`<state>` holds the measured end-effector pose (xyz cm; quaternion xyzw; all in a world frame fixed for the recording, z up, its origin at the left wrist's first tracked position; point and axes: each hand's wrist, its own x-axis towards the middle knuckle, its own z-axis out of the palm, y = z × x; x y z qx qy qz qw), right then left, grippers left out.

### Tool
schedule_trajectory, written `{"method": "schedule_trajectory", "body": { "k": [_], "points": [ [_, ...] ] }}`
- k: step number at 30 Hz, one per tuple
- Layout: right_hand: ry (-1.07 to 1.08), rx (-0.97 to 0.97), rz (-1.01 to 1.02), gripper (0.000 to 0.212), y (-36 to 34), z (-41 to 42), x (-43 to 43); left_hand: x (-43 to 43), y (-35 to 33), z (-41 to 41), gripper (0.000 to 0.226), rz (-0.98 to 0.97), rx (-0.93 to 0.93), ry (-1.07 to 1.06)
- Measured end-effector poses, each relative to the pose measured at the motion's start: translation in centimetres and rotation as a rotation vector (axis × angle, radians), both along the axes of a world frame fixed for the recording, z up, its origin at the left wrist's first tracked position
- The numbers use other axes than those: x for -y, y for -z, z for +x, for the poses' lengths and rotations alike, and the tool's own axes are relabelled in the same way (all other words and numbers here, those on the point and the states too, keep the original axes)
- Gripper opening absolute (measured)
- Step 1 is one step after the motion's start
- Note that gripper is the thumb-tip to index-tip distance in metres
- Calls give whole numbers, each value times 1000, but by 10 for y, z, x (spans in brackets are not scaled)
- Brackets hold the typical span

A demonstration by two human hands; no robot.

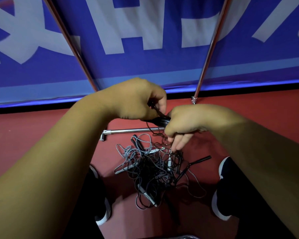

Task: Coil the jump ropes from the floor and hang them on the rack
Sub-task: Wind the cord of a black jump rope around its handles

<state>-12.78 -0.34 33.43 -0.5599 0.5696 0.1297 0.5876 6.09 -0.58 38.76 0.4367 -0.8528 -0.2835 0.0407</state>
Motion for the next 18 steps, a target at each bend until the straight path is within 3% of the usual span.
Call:
{"method": "schedule_trajectory", "body": {
  "k": [5,9,12,15,18],
  "points": [
    [320,38,-135,17,6,-2,15,-3,9,-3,20,-105,236,-106],
    [532,198,-193,22,4,3,20,-2,24,0,21,28,474,-125],
    [610,332,-274,21,0,11,18,3,31,2,22,122,361,-173],
    [709,467,-336,20,-3,15,21,8,43,-5,13,-45,216,-438],
    [820,596,-351,20,-7,13,27,10,48,-12,16,-222,-115,-719]
  ]
}}
